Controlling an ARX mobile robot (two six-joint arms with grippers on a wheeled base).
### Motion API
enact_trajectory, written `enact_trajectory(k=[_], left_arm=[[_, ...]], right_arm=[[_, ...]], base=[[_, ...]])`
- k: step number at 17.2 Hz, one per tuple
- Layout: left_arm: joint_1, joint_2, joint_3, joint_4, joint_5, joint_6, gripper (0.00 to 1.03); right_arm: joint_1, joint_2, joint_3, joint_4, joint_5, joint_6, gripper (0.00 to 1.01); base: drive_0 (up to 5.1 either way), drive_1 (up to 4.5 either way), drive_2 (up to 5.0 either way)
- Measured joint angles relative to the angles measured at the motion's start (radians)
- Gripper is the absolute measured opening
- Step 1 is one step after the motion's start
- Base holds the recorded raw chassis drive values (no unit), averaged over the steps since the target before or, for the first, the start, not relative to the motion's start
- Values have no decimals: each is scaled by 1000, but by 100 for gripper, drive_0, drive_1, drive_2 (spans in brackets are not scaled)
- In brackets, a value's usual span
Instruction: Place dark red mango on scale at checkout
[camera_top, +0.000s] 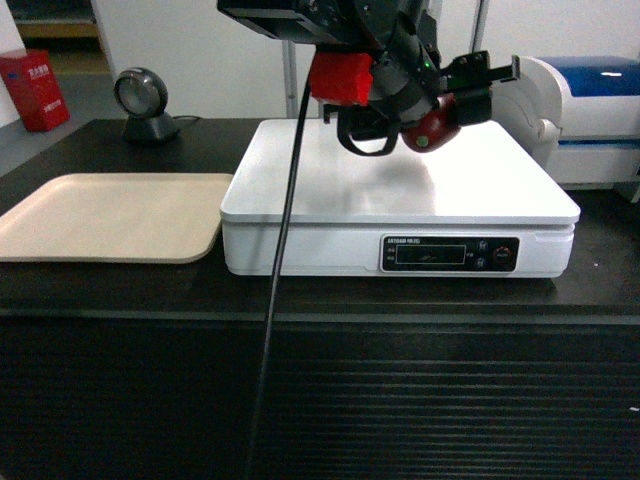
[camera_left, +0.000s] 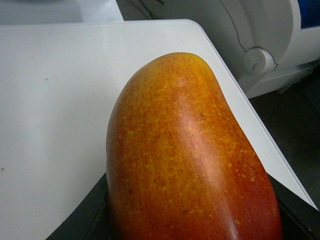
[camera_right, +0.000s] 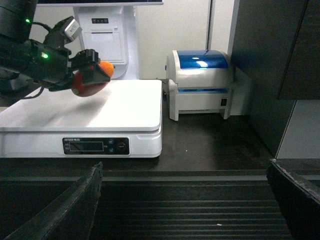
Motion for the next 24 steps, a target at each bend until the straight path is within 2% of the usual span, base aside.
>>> enact_trajectory(k=[3,10,12,16,18,21,24], left_arm=[[-7,19,19,-19,-14,0,62],[-12,60,27,-56,-114,-1,62],[-12,66,34,-55,-132,-19,62],[-18,65,2,-15,-131,-13,100],[-19,55,-18,0,-132,-10,97],[-21,16,-69,58,-130,32,98],[-24,-52,-111,114,-137,106,98]], right_arm=[[0,0,0,0,0,0,98],[0,0,0,0,0,0,98],[0,0,0,0,0,0,98],[0,0,0,0,0,0,98],[0,0,0,0,0,0,98],[0,0,0,0,0,0,98],[0,0,0,0,0,0,98]], base=[[0,0,0],[0,0,0],[0,0,0],[0,0,0],[0,0,0],[0,0,0],[0,0,0]])
